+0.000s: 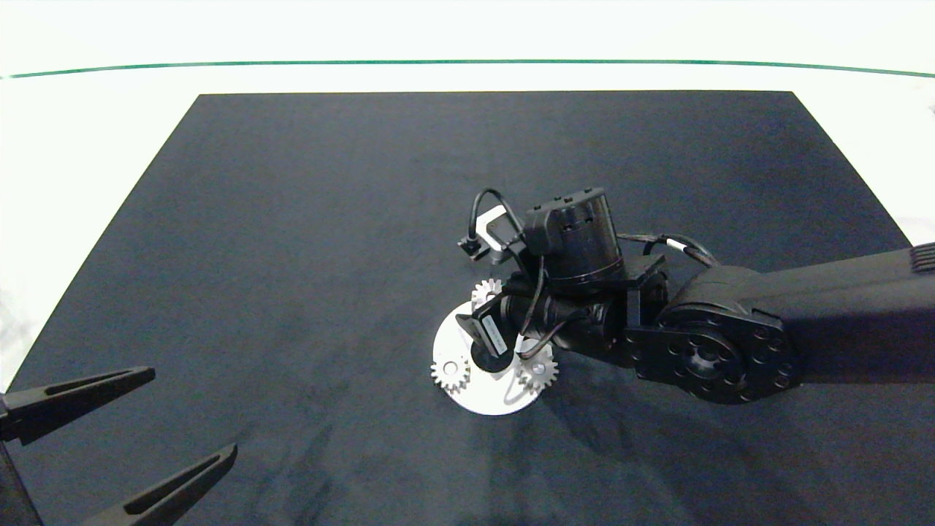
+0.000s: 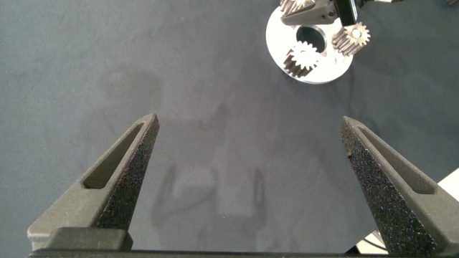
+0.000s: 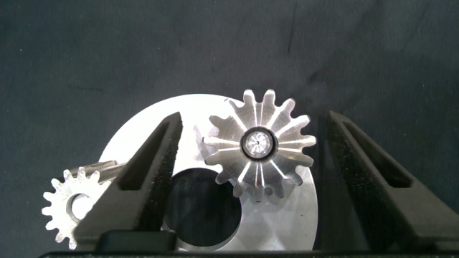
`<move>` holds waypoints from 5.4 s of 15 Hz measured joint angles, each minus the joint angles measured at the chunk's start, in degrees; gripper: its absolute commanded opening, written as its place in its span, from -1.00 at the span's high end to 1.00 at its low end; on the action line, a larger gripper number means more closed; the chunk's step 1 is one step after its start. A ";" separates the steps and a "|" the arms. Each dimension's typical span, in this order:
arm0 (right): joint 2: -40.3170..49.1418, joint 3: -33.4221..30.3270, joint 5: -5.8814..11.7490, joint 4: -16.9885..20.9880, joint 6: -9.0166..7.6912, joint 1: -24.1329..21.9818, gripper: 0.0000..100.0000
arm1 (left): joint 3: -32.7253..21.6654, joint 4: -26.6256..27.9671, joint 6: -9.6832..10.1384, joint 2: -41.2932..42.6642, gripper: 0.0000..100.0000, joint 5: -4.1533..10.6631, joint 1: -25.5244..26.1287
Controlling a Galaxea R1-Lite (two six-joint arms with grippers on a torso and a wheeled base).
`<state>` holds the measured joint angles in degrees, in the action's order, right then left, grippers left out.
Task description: Remove an incorrectly installed larger gear and replace it with the correct smaller gear
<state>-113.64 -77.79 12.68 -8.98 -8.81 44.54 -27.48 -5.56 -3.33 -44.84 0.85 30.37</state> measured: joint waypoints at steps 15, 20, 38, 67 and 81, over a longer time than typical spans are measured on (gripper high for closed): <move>0.00 0.26 0.02 0.26 0.00 -0.09 0.11 | 0.00 -0.02 0.02 0.00 -1.00 0.00 -0.05; 0.00 0.72 0.00 0.04 -0.09 -0.09 0.32 | 0.20 0.00 0.02 0.00 -1.00 0.00 -0.05; 0.68 0.04 0.18 2.38 -1.84 0.00 0.38 | 0.22 -0.09 0.02 -0.02 -1.00 0.00 -0.05; 13.53 4.36 -2.95 9.08 -0.57 -19.21 0.38 | 0.59 -0.11 1.16 -0.09 -1.00 0.07 -0.49; 13.84 13.30 -5.63 2.35 1.43 -26.30 -1.00 | 2.15 -0.30 1.12 0.46 -1.00 0.18 -0.57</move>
<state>-99.80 -64.49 7.05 -6.63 -7.39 18.25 -25.33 -5.86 -2.21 -44.37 1.04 29.79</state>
